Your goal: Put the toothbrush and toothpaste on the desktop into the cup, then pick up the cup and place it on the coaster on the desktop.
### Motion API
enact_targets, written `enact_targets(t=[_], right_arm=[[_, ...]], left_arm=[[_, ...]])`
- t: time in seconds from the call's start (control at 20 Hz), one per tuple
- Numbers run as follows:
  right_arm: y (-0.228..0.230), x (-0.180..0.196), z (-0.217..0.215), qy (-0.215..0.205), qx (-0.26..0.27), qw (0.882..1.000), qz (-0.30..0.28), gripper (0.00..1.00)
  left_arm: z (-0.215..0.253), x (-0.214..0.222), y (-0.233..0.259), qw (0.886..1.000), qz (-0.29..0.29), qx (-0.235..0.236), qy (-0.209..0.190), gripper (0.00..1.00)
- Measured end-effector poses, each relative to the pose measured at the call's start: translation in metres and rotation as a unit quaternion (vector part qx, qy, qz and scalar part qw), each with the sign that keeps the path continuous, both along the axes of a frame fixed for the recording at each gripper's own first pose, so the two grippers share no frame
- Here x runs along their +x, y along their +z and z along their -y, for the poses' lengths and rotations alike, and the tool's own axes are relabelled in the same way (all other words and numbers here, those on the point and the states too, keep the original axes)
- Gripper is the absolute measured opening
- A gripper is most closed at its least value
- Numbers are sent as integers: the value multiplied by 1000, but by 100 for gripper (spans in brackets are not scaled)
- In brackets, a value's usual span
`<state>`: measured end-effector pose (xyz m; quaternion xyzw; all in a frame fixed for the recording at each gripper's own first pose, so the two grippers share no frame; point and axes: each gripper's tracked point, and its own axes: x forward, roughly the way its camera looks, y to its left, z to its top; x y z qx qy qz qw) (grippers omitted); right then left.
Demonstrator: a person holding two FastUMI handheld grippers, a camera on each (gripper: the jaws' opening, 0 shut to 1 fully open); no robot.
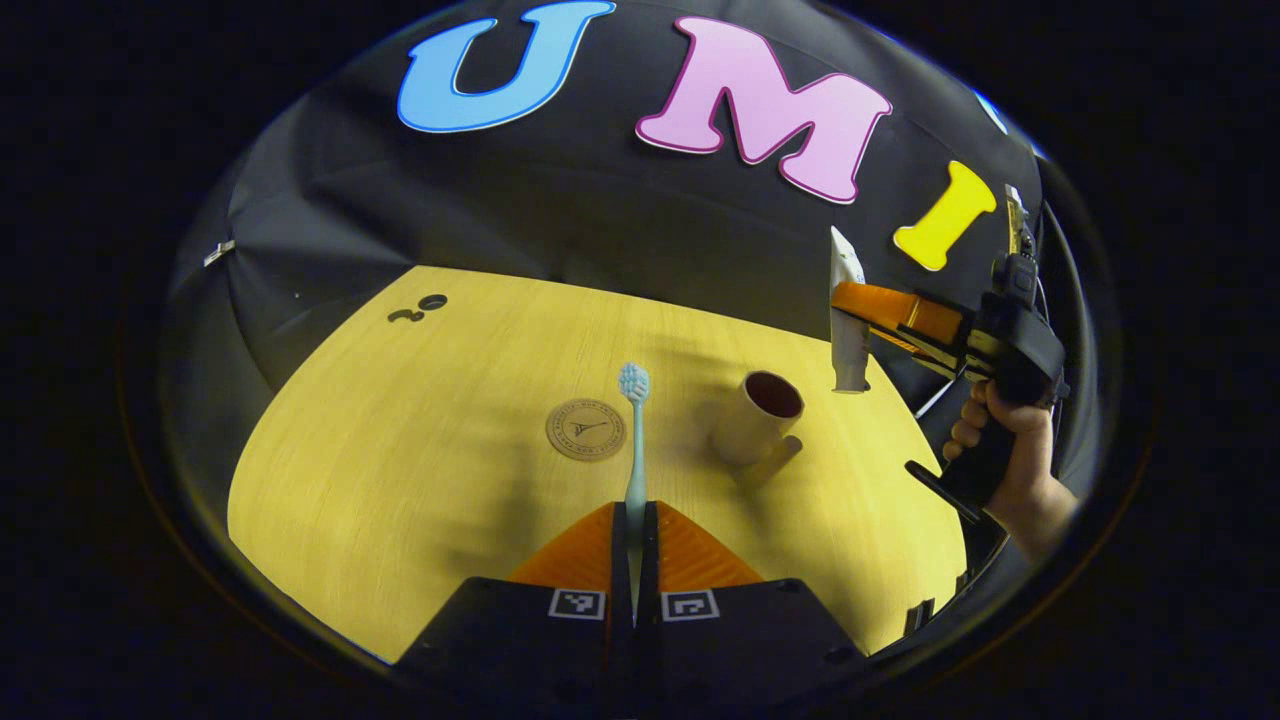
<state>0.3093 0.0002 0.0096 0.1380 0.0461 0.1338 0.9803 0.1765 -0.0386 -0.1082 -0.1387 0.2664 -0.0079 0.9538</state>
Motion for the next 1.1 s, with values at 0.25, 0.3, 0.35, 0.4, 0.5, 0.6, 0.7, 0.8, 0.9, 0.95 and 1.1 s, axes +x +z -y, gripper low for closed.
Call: enact_targets(t=[0.25, 0.3, 0.35, 0.4, 0.5, 0.6, 0.7, 0.8, 0.9, 0.95, 1.1], right_arm=[[-17, 32, -10, 8, -10, 999, 33, 17], [-23, 37, -12, 9, -12, 999, 34, 17], [-30, 42, -14, 8, -14, 999, 32, 17], [-38, 46, -16, 11, -17, 999, 29, 17], [-55, 50, -22, 18, -22, 999, 21, 17], [-69, 52, -28, 25, -31, 999, 16, 17], [-76, 52, -32, 29, -37, 999, 20, 11], [-81, 52, -34, 32, -44, 998, 24, 17], [-87, 52, -36, 34, -45, 998, 21, 18], [-93, 51, -36, 35, -45, 998, 16, 19], [-100, 50, -33, 35, -53, 998, 16, 21]], left_arm=[[-6, 5, 7, 999, 27, 5, 16, 6], [-6, 7, 9, 999, 31, 8, 19, 6], [-6, 11, 8, 999, 34, 9, 22, 6], [-4, 13, 10, 999, 37, 9, 23, 6], [2, 17, 9, 999, 41, 10, 19, 6], [7, 20, 10, 999, 42, 13, 15, 6], [13, 24, 11, 999, 44, 14, 12, 6], [17, 24, 10, 999, 45, 14, 9, 6], [20, 25, 7, 999, 43, 18, 5, 6], [22, 25, 7, 999, 43, 19, 4, 6], [27, 27, 5, 999, 44, 16, 0, 6]])
